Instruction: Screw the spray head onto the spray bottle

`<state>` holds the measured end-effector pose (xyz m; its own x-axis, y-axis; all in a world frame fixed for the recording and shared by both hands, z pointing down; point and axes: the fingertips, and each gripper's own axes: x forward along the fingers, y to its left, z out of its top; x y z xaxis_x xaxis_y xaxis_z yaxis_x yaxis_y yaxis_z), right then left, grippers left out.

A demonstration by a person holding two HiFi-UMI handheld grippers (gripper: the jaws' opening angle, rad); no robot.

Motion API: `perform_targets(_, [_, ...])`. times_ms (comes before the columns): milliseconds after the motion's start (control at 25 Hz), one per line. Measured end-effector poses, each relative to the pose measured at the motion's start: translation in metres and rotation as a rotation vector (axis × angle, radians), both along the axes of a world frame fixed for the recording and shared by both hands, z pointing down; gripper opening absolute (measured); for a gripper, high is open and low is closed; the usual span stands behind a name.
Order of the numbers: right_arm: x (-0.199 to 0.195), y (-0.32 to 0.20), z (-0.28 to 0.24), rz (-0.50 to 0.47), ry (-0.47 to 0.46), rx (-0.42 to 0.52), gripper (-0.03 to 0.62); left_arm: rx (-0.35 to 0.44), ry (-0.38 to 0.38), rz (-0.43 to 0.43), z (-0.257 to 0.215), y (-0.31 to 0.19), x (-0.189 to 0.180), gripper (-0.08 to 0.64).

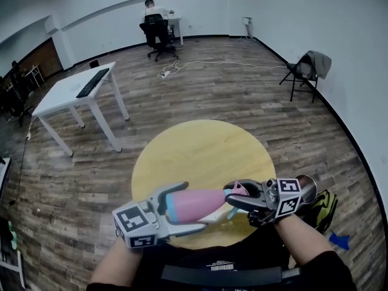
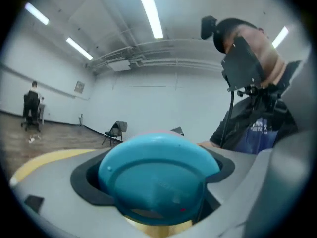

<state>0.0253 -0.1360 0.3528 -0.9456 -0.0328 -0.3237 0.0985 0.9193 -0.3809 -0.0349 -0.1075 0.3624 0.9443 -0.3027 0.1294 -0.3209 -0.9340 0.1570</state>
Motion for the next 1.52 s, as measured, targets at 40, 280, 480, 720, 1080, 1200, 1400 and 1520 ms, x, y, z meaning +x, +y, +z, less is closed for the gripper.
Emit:
perform_targets(40, [-0.001,0.003,-0.002,0.012,0.01,0.051,0.15,-0.068,0.03,0.018,0.002,0.0,-0.001,0.523])
perform_targets(280, [0.002,0.026,-0.001,0.046,0.094,0.353,0.15,-0.557,0.225,0.157,0.021,0.007,0.001,0.523])
perform_targets(480, [0.001,0.03,0.0,0.025,0.105,0.394,0.15,-0.724,0.347,0.196,0.019,0.007,-0.001,0.523])
perform_targets(720, [0.003,-0.001,-0.002,0.005,-0.029,0.05,0.15,-0.383,0.324,0.058,-0.006,-0.01,-0.009,0.528])
perform_targets(1080, [0.009,-0.029,0.009,-0.058,-0.116,-0.255,0.152,0.298,-0.196,-0.186,0.01,-0.022,-0.008,0.526])
perform_targets(1200, [0.005,-0.026,0.019,-0.071,-0.069,-0.275,0.152,0.352,-0.248,-0.191,0.012,-0.021,-0.007,0.528])
perform_targets(1400, [0.003,-0.014,0.02,-0.121,-0.051,-0.281,0.152,0.427,-0.245,-0.089,0.018,0.001,0.009,0.528])
perform_targets(1520, [-0.003,-0.012,0.025,-0.08,-0.015,-0.24,0.15,0.274,-0.15,-0.08,0.016,-0.001,0.003,0.528])
